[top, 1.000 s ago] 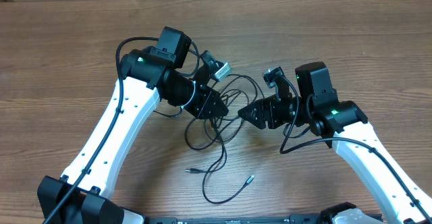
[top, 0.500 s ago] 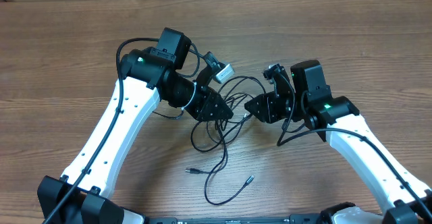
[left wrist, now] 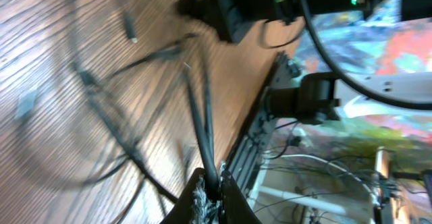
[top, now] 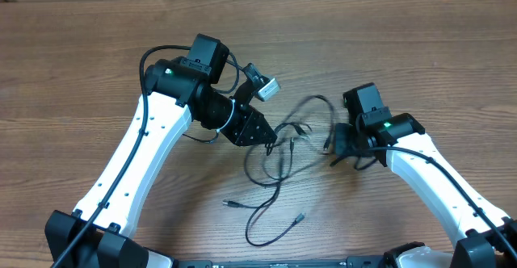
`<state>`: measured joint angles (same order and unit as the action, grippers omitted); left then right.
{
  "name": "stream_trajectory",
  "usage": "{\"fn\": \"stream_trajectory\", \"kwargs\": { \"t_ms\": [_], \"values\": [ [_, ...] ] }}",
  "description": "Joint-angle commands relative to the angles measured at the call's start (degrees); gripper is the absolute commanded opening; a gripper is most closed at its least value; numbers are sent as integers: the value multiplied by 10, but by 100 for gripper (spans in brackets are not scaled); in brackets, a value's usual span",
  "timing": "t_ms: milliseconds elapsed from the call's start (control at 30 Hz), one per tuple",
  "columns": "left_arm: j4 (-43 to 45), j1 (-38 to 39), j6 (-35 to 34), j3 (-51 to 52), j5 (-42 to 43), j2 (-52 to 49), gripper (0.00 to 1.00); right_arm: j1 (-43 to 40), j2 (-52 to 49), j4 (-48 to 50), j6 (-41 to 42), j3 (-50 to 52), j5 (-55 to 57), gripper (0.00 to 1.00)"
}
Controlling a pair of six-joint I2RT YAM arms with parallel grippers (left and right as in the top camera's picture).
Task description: Untangle cables
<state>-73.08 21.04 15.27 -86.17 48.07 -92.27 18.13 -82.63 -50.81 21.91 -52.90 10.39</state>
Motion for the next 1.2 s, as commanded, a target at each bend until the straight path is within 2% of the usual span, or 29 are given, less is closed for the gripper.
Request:
{"fn": "stream_trajectory", "kwargs": {
  "t_ms": [0, 100, 200, 367, 433, 567, 633, 767, 933, 1033, 1167],
  "values": [
    [-7, -1, 6, -2, -56, 7, 4, -7, -4, -33, 144, 5, 286, 11],
    [-5, -1, -3, -2, -79, 7, 4, -18, -4, -35, 148, 5, 272, 11],
    [-2, -1, -5, -2, -80, 7, 4, -21, -4, -3, 139, 5, 196, 6],
    [2, 0, -5, -2, -80, 7, 4, -20, -4, 78, 30, 5, 6, 4],
    [2, 0, -5, -2, -81, 7, 4, -20, -4, 95, 3, 5, -37, 4],
    [1, 0, -12, -2, -116, 7, 4, -21, -4, 89, 8, 5, -20, 4],
    [0, -1, -45, -2, -173, 8, 4, -23, -4, 73, 22, 4, 23, 4],
    [-11, -21, -141, -3, -339, 11, 4, -32, 8, 26, 56, -7, 107, 4],
    [-47, -78, -153, -29, -461, 20, 4, -49, 56, -25, 66, -60, 174, 4],
    [-81, -127, -159, -78, -496, 26, 4, -68, 93, -42, 66, -104, 201, 4],
    [-97, -208, -183, -162, -495, 42, 4, -111, 134, -42, 66, -153, 202, 4]
  ]
}}
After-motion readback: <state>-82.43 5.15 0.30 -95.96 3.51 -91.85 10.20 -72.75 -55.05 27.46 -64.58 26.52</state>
